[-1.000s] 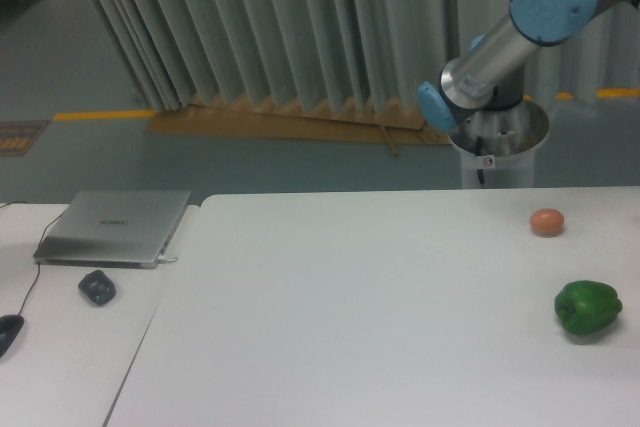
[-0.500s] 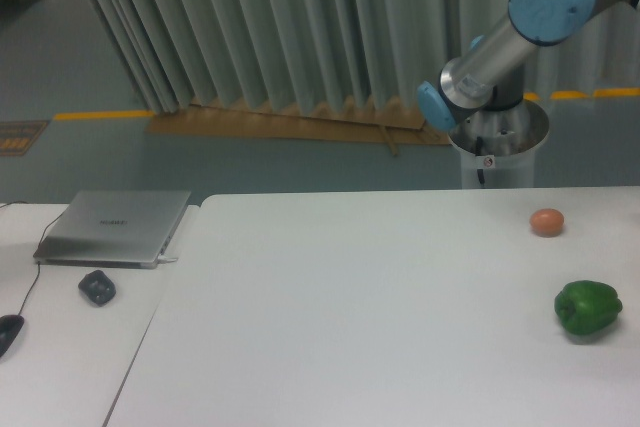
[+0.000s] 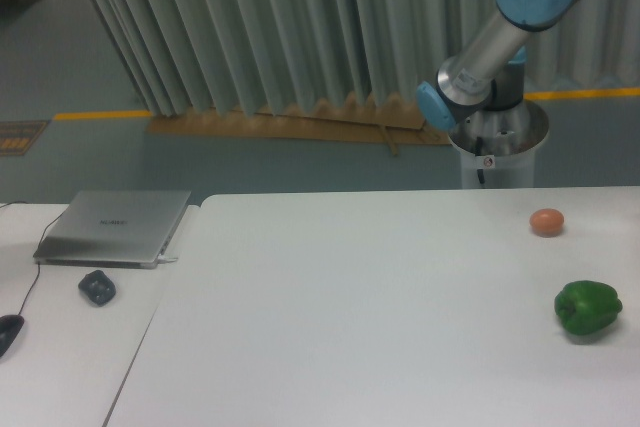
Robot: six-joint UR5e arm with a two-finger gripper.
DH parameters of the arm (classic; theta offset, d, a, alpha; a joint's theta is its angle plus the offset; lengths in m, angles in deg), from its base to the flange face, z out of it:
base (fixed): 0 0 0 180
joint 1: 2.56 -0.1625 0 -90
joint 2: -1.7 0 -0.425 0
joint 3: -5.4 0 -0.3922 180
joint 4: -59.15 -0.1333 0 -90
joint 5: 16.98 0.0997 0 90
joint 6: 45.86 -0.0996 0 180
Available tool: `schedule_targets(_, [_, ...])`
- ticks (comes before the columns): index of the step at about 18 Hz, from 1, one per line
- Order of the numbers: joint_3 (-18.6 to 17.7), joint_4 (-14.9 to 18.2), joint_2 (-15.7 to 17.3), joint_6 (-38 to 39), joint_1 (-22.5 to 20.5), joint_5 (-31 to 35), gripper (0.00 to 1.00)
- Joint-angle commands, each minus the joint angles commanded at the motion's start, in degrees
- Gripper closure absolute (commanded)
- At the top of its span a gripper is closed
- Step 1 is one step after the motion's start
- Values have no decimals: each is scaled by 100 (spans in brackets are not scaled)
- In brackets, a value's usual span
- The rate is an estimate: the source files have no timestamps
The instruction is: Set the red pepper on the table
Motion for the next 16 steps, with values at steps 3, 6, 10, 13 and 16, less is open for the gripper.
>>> schedule_targets(3, [-176, -62, -18, 9, -9, 17, 44])
schedule_targets(6, [-229, -297, -9, 61, 9, 9, 34])
schedule_targets(10, [-71, -334, -79, 17, -26, 26, 0])
schedule_targets(13, [132, -351, -80, 27, -184, -35, 0])
schedule_targets(16, [27, -649, -141, 61, -150, -9, 0])
